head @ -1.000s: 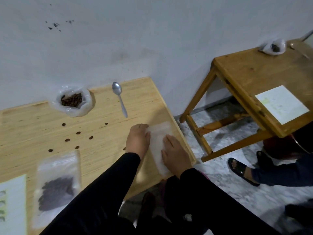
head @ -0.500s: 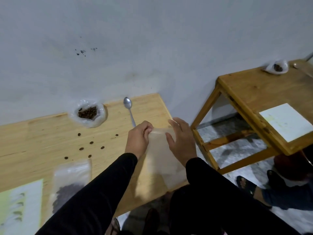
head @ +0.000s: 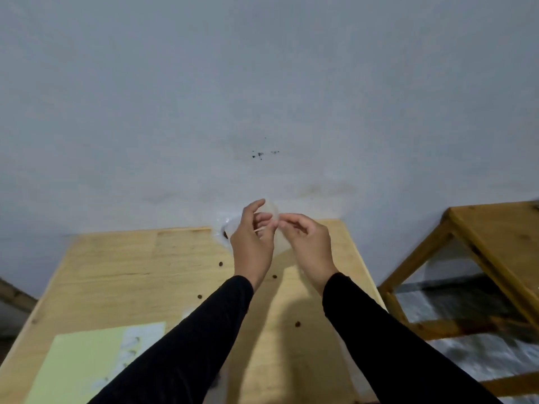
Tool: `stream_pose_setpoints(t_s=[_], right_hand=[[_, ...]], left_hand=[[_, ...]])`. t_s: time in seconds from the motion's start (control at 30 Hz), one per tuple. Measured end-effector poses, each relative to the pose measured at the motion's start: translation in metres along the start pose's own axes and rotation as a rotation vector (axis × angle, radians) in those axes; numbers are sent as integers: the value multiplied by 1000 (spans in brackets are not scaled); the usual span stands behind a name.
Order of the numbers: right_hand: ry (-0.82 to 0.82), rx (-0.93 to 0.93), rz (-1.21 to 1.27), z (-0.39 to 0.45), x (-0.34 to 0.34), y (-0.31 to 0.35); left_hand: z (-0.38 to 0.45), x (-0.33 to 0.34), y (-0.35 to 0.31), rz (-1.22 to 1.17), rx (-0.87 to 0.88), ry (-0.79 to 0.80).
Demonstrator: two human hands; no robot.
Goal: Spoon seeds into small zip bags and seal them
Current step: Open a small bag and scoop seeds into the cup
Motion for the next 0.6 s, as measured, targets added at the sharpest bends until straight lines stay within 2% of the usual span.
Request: stream_pose_setpoints(t_s=[0.07,0.2,0.37,0.6], right_hand=[[70,13,58,2,23,0],[175,-14,17,3,60,1],[150,6,42,0,88,1],[129,-9,28,-2,101,3]], left_hand=[[7,-17,7,-22,-31,-14],[24,-49,19,-136,-159,-7],[38,-77,33,-254,-230,27],[41,-82,49,-454,-321,71]])
Point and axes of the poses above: each hand's wrist, its own z-axis towards the middle knuckle, its own x-axis out of the palm, y = z × x, the point moved 5 cm from there along z, towards the middle knuckle, and after that the axes turned 8 degrees about z, right-handed, at the moved point
